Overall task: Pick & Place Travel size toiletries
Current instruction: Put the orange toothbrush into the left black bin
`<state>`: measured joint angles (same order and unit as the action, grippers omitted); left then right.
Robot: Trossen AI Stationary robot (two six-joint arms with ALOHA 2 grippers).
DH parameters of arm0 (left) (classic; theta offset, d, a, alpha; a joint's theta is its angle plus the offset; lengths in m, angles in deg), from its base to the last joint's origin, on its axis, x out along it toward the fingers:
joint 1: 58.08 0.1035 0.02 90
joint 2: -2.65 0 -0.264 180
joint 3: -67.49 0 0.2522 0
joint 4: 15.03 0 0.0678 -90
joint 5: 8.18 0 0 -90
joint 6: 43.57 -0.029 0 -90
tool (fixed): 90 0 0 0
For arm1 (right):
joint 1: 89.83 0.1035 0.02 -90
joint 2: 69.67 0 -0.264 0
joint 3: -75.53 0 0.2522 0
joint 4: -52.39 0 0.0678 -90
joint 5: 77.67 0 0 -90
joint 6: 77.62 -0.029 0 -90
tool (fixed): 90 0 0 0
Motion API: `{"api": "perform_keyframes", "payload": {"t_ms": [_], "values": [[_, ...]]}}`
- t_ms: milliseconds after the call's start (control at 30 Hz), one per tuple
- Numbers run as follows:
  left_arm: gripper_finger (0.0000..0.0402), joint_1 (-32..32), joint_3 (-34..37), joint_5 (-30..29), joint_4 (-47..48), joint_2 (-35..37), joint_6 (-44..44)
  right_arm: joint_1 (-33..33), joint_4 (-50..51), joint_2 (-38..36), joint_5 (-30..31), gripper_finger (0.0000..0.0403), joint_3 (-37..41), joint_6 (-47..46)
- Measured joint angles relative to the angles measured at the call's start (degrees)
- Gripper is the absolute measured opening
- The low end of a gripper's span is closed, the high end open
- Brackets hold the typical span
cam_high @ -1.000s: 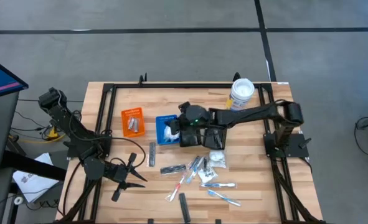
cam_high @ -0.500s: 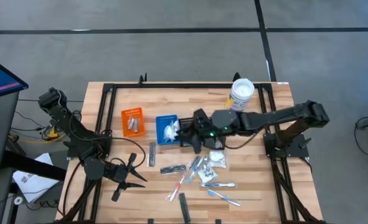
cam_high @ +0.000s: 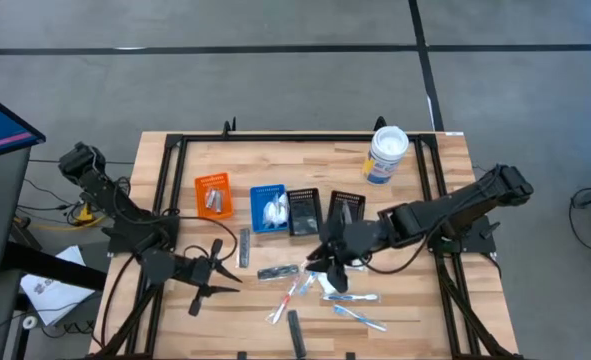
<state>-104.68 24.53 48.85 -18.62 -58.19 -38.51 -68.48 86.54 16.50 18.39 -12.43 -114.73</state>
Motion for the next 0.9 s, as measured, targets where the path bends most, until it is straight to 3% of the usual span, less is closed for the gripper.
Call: {"api": "perform_keyframes", "payload": {"t_ms": [100,267,433,567,733,900], "values": [[0.009,1.2,0.4,0.0,-0.3,0.0,0.6,0.1,4.7,0.0,0.0,0.0121,0.0,1.5],[0.009,3.2,1.4,0.0,-0.5,0.0,1.5,0.4,12.0,0.0,-0.1,0.0124,0.0,-3.7],[0.009,3.9,1.9,0.0,-0.7,0.0,1.6,3.1,13.4,0.0,4.9,0.0128,1.8,-2.2],[0.009,3.9,1.9,0.0,-0.8,0.0,1.6,4.9,7.2,0.0,6.5,0.0129,5.7,1.0],[0.009,3.9,1.9,0.0,-0.8,0.0,1.6,6.3,-6.7,0.1,-1.8,0.0128,12.2,4.6],[0.009,3.9,1.9,0.0,-0.8,0.0,1.6,7.2,-18.9,0.1,-2.8,0.0129,16.1,6.8]]}}
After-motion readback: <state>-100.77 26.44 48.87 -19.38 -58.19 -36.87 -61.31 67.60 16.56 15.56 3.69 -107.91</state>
